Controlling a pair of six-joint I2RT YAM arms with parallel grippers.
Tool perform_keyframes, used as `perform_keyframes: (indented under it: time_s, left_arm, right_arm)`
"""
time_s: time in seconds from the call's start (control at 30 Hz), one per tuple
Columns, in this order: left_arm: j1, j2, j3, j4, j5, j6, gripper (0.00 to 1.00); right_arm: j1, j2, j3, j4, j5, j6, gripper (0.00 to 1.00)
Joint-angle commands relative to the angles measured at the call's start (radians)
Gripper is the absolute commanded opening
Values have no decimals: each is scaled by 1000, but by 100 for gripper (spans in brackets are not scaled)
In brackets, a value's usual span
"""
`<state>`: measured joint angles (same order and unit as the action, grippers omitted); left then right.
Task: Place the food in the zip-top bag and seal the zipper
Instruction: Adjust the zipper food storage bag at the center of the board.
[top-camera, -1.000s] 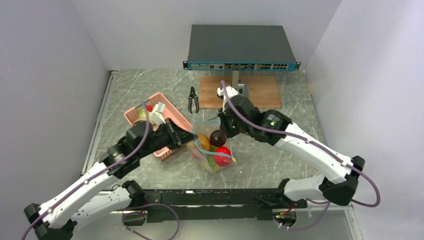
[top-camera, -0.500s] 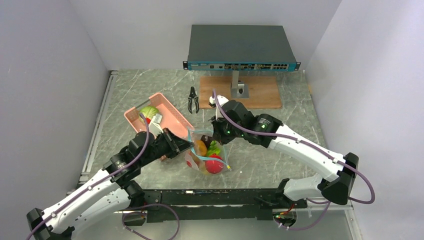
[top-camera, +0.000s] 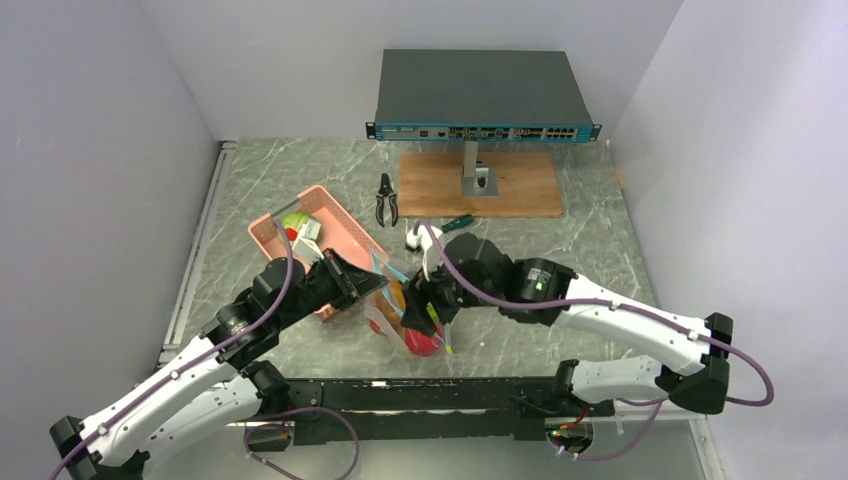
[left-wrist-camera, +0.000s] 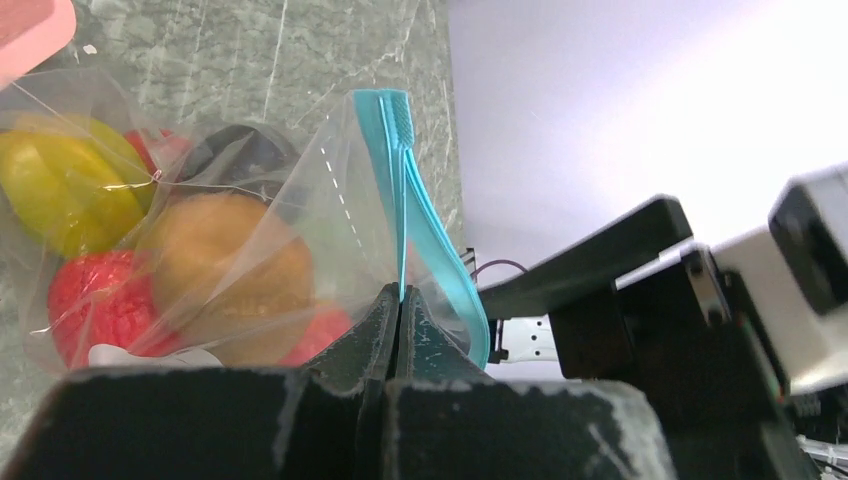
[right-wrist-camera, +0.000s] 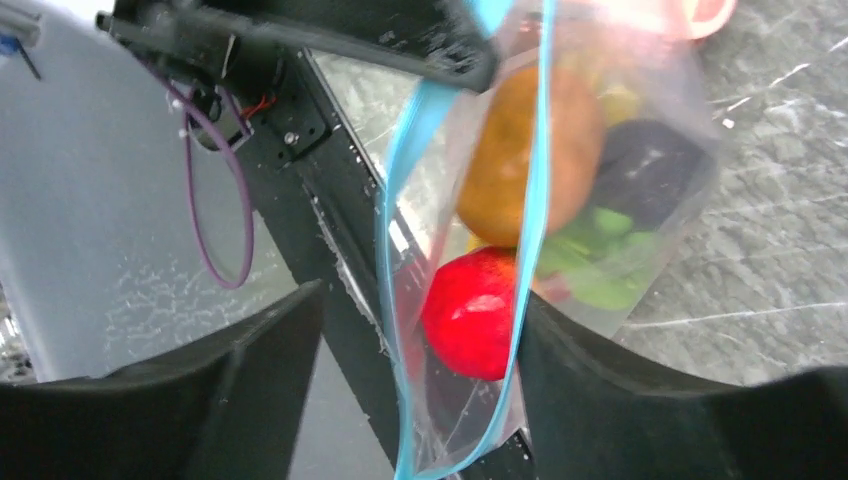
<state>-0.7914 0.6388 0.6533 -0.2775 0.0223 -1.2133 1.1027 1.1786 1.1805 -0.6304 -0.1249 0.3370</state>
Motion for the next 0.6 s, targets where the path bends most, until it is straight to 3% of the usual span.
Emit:
perform_keyframes:
  time_s: [0.0,0.13,0.2,0.3,0.4,0.5,0.57]
  left_arm:
    - [3,1,49,27,-19,3,0]
    - [3,4,45,29,-19,0,0]
    - [4,2,46,24,-19,-2,0]
    - [3,-4,50,8,-19,-4,0]
    - [2,-11,53,-11,-58,-6,0]
    - [2,-11,73,-67,-87,6,0]
    - [1,-11,100,-89,-100,92,0]
  right_arm:
    - [130,-53,-23,20,174,-45,76]
    - [224,-29,-27,8,334,-26,83]
    - [302,8,-10,-17,545,2,85]
    - [374,95,35,-95,828,33,80]
    - [388,175,75,-145,991,56,59]
    - [390,183,88,-101,1028,22,14]
    - [384,120,31,24,1006,-60,4]
